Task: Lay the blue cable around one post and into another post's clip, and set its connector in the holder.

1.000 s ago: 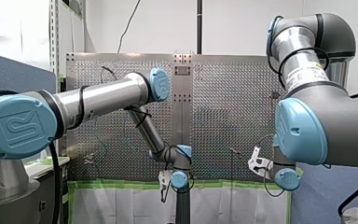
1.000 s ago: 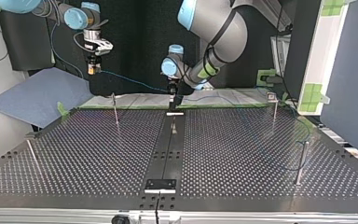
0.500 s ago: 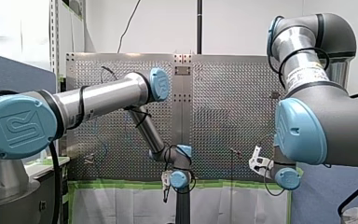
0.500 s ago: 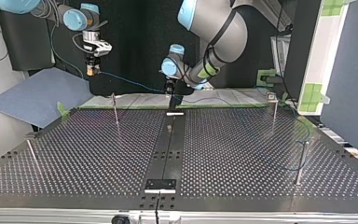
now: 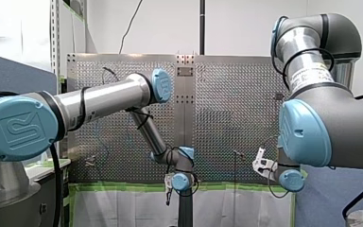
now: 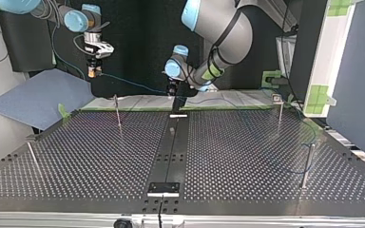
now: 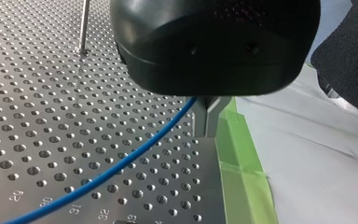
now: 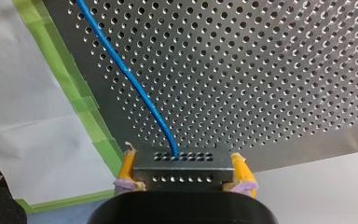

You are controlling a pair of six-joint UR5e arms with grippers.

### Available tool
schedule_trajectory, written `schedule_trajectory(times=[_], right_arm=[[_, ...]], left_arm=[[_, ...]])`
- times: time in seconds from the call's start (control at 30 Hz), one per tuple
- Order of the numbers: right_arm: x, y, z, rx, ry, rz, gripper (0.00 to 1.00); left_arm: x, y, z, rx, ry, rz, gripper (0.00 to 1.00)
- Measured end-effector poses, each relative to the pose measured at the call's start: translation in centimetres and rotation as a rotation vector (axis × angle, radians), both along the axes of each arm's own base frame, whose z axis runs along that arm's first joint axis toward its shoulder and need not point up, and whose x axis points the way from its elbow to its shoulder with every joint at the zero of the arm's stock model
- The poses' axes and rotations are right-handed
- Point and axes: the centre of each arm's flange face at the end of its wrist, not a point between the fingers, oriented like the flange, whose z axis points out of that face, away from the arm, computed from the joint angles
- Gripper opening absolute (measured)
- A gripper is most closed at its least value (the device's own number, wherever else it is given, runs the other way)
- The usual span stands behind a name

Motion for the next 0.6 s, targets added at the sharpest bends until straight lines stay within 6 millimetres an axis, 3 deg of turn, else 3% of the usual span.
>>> schedule_trajectory(times=[0.13, 0.2, 0.23, 0.3, 0.4, 0.6], right_arm=[[0.0, -0.3, 0.1, -0.005, -0.002, -0.001, 0.0], [0.0, -0.6, 0.2, -0.01, -0.002, -0.001, 0.0], [0.0, -0.7, 0.2, -0.012, -0.002, -0.001, 0.0], [0.0, -0.9, 0.3, -0.015, -0.002, -0.002, 0.0], [-0.1, -1.1, 0.3, -0.018, -0.001, -0.003, 0.0], [-0.2, -1.2, 0.4, -0.02, 0.0, -0.004, 0.0]], left_arm=[[0.1, 0.1, 0.0, 0.002, 0.006, -0.007, 0.19], [0.1, 0.1, -0.1, 0.005, 0.011, -0.012, 0.31], [0.1, 0.2, -0.1, 0.006, 0.012, -0.014, 0.31], [0.1, 0.2, -0.1, 0.008, 0.015, -0.016, 0.41], [0.0, 0.2, 0.0, 0.009, 0.017, -0.019, 0.46], [0.0, 0.1, 0.0, 0.009, 0.02, -0.029, 0.46]])
